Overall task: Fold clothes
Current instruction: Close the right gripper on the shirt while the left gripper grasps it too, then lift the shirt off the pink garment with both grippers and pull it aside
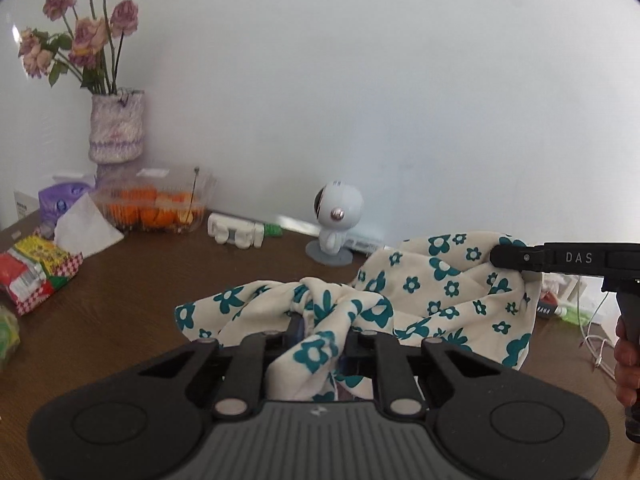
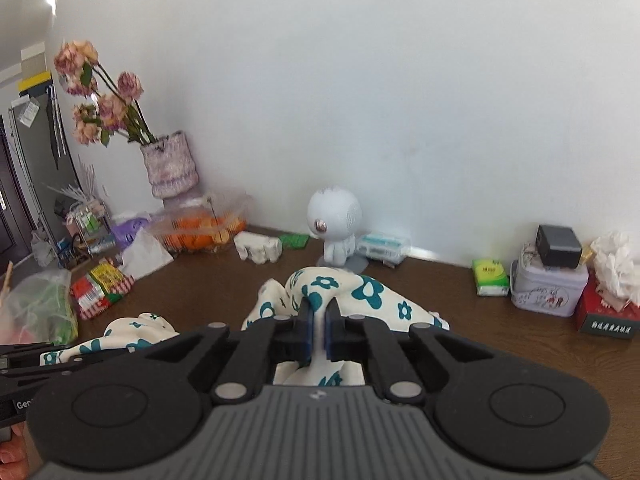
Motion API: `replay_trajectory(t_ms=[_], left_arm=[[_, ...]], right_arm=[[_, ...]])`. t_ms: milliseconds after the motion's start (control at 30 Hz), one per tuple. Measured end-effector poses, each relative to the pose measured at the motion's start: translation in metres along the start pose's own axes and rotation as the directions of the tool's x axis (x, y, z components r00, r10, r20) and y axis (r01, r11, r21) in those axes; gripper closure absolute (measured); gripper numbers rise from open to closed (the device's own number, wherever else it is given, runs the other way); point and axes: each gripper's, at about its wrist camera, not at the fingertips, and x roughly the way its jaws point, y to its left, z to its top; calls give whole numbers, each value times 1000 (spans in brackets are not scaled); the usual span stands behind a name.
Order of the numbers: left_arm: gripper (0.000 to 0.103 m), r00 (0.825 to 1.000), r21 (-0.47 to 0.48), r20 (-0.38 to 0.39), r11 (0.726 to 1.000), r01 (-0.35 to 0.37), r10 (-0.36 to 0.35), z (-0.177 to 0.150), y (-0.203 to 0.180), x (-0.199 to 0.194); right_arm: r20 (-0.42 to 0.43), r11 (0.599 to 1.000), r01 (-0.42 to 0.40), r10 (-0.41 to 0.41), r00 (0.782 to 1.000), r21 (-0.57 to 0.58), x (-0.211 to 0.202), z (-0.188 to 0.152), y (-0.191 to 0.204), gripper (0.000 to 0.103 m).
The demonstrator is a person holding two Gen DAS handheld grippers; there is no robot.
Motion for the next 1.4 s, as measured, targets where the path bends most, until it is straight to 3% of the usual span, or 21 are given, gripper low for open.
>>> replay_trajectory(t_ms=[167,333,500,600,733,867,1000,1067,1100,1133,1167,1200,1233,1300,1400], left_arm=[[89,988,51,140,997,60,-67,34,-22,-62],[89,963,163,183,972,167,-196,24,-49,-132],[89,941,293,37,904,313,-337,-47,-82,-175],[89,923,270,-100,883,384,-371,-102,-96,-177],[89,877,214,-278,864,455,-393,-165,-108,-168],[89,857,202,-337,859,470,-390,-198,-107,-168],[86,854,202,-364,864,461,-371,-207,-106,-163],[72,854,206,-372,865,458,-364,-206,-107,-164],[66,851,205,-369,861,466,-373,-203,-106,-167],[51,847,204,-362,854,479,-388,-200,-104,-171],[33,844,203,-350,846,493,-407,-194,-101,-176],[26,840,201,-332,838,507,-429,-186,-97,-181],[17,836,199,-315,829,522,-450,-178,-94,-187],[11,843,232,-285,820,523,-457,-161,-95,-190],[5,857,294,-241,808,511,-455,-137,-100,-193]], right_arm=[[139,999,-26,30,990,-29,-76,28,4,98],[218,994,-11,34,975,-106,-175,19,10,98],[143,985,31,-6,990,-170,-257,-52,13,98],[53,992,72,-67,996,-102,-285,-117,3,98],[-106,995,94,-90,990,35,-296,-206,-19,98],[-146,988,113,-97,984,107,-309,-257,-25,98],[-165,980,108,-79,983,170,-312,-282,-31,96],[-190,976,106,-69,979,191,-309,-287,-34,82],[-197,974,104,-63,978,203,-309,-288,-36,60],[-190,972,98,-57,980,213,-312,-288,-38,46],[-174,972,93,-56,983,215,-318,-284,-39,44],[-154,973,94,-62,986,212,-326,-279,-41,40],[-133,973,96,-68,989,210,-334,-274,-43,31],[-90,974,102,-85,992,204,-346,-262,-49,15],[-78,972,140,-127,989,191,-348,-239,-65,13]])
